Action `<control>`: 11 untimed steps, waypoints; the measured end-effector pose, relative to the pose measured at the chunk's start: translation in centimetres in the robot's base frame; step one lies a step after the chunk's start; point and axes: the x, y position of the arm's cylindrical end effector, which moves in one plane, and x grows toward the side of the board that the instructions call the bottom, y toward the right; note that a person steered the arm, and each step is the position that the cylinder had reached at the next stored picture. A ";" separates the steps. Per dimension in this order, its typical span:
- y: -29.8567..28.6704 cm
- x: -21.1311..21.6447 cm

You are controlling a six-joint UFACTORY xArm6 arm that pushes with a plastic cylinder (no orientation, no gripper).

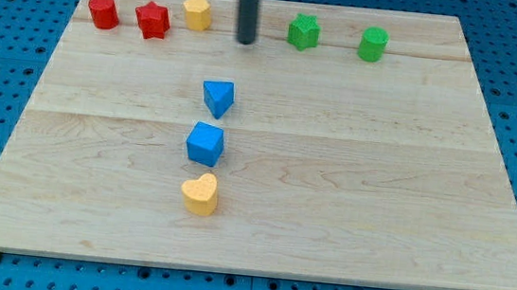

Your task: Slightly push the green star towards the bottom of the board

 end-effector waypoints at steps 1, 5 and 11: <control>1.9 -3.4; 10.1 -6.1; 10.9 -6.5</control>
